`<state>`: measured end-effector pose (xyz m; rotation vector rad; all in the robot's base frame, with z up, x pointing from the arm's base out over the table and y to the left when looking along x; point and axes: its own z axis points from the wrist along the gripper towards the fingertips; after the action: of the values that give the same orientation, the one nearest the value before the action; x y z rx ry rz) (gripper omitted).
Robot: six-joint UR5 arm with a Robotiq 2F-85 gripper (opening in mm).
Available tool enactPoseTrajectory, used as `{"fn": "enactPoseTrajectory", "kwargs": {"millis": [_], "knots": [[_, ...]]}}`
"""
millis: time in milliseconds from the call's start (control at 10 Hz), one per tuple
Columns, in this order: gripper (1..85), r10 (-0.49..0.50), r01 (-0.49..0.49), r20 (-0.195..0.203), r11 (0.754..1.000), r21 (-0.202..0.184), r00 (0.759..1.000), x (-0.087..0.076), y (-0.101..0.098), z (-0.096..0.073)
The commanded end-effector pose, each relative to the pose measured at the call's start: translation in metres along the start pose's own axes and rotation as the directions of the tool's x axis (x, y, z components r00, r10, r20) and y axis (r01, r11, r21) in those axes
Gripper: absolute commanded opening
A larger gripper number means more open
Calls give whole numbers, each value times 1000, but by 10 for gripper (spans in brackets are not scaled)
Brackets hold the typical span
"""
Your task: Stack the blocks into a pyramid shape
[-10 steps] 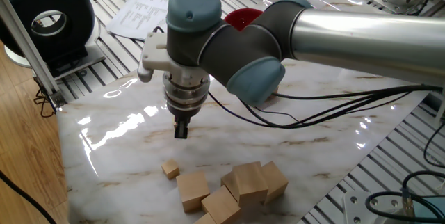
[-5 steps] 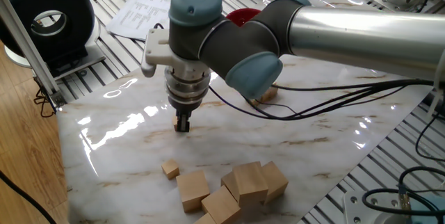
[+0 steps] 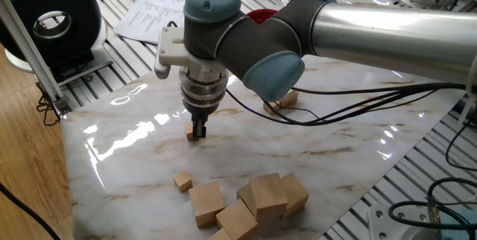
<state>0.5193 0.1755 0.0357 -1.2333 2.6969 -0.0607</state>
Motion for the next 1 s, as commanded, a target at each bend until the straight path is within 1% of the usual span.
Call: {"fn": "enactPoseTrajectory", "kwargs": {"millis": [0, 100, 200, 600, 700, 800, 900], "knots": [[10, 48, -48, 11, 999, 22, 999, -2, -8, -1], [10, 49, -50, 23, 998, 30, 999, -5, -10, -1], [10, 44, -44, 22, 999, 27, 999, -5, -10, -1], [10, 45, -45, -2, 999, 7, 999, 1, -4, -1], [10, 53, -53, 3, 999, -4, 999, 0, -1, -1], [10, 80, -79, 14, 996, -36, 997, -5, 7, -1], [10, 74, -74, 3, 997, -36, 997, -6, 6, -2]]}}
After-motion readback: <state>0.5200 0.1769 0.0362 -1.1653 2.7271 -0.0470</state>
